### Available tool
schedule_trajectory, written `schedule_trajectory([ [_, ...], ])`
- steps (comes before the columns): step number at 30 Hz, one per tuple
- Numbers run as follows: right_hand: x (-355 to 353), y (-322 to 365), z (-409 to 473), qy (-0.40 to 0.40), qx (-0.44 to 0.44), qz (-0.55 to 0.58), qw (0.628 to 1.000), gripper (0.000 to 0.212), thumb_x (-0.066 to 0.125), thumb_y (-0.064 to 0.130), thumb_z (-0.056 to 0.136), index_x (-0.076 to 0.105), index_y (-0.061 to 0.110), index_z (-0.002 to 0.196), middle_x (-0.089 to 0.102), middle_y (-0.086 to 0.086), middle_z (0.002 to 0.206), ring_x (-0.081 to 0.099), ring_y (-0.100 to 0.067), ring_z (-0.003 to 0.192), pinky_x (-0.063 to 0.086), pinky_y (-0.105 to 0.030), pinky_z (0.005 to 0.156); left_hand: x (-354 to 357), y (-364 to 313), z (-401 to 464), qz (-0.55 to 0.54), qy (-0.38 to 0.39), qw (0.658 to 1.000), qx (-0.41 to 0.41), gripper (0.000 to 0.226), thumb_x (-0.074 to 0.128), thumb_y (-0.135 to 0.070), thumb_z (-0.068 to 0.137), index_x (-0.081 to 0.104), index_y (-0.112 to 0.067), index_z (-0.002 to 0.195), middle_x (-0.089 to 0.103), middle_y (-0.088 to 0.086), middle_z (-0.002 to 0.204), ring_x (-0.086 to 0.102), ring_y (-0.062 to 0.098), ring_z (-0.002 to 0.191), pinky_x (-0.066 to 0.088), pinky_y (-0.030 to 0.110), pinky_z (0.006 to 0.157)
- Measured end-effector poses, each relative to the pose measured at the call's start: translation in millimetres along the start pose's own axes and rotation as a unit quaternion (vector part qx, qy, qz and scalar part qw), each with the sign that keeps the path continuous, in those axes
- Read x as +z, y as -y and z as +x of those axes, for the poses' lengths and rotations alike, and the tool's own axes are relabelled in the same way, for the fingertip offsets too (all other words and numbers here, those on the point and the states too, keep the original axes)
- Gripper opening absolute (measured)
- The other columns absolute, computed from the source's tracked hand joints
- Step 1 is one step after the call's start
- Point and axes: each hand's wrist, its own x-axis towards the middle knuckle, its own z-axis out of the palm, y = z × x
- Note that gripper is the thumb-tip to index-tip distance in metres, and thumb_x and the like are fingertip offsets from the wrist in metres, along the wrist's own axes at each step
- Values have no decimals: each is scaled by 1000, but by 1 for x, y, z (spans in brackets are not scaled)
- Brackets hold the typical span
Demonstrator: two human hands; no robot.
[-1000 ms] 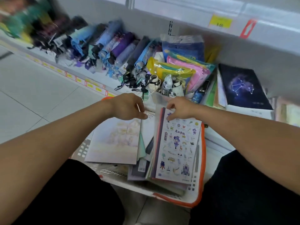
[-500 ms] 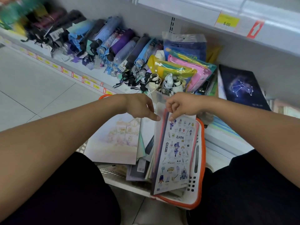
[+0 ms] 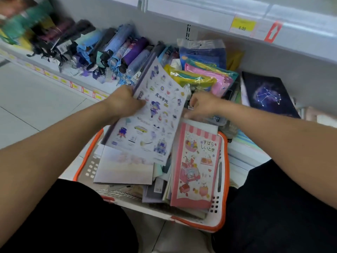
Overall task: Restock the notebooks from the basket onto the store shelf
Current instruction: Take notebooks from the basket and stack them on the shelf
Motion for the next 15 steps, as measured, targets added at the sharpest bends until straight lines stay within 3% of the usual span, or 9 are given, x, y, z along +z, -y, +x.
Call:
schedule_trajectory([
  [3, 26, -10, -7, 29, 20, -82, 996, 72, 91, 46, 59, 61, 10, 112, 59, -4, 115, 54, -22, 103, 49, -33, 77, -16, 8, 0, 81, -31, 996, -3, 27, 61, -29, 95, 65, -8, 112, 69, 14, 105, 65, 31, 93, 54, 38, 83],
  [8, 62, -29, -17, 77, -17, -64, 995, 89, 96, 39, 52, 52, 14, 125, 54, -2, 122, 58, -22, 102, 53, -34, 81, -14, 13, -5, 130, -53, 990, 17, 28, 59, -28, 96, 63, -5, 110, 64, 13, 102, 57, 28, 89, 42, 31, 75],
  [12, 69, -33, -12, 84, -45, -67, 993, 73, 94, 35, 59, 57, 11, 116, 57, -5, 119, 56, -22, 96, 45, -29, 71, -16, 13, -5, 97, -44, 994, 19, 24, 59, -28, 96, 64, -7, 107, 65, 10, 99, 60, 26, 85, 43, 29, 72],
  [15, 52, -28, -7, 153, -85, -36, 984, 38, 86, 34, 74, 62, 8, 88, 53, -5, 86, 49, -17, 73, 41, -28, 61, -23, 13, -4, 55, -24, 998, 23, 22, 60, -27, 96, 65, -9, 108, 69, 8, 100, 66, 25, 82, 49, 30, 73],
])
